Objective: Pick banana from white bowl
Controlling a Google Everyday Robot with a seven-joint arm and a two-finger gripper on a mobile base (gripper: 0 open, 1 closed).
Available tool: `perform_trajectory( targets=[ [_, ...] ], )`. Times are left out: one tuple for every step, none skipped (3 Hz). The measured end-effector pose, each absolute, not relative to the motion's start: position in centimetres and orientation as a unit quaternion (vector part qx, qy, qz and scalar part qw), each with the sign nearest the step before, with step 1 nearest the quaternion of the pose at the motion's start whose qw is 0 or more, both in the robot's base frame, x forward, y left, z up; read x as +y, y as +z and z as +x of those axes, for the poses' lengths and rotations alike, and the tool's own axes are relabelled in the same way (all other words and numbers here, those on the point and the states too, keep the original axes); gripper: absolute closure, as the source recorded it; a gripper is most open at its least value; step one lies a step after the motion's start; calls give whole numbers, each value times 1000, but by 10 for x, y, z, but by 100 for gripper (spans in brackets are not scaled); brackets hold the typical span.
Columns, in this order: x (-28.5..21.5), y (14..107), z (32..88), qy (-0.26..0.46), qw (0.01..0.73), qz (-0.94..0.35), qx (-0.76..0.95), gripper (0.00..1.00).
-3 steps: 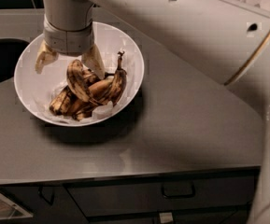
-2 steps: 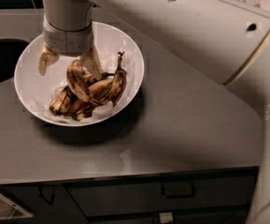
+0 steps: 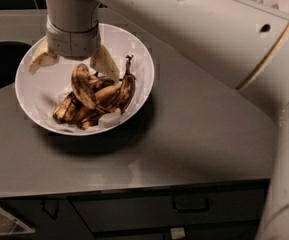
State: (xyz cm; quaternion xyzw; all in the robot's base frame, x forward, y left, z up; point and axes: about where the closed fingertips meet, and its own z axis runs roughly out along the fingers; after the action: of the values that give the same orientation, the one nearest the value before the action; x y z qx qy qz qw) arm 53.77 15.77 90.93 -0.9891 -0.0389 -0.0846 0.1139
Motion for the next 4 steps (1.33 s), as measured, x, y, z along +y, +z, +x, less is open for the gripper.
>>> perform_trajectory(
  targets=[
    [155, 907, 538, -64, 105, -992, -27, 0],
    [153, 903, 539, -48, 99, -994, -17, 0],
    [154, 899, 541, -39, 99, -994, -13, 0],
    [156, 894, 544, -31, 98, -995, -15, 0]
  ],
)
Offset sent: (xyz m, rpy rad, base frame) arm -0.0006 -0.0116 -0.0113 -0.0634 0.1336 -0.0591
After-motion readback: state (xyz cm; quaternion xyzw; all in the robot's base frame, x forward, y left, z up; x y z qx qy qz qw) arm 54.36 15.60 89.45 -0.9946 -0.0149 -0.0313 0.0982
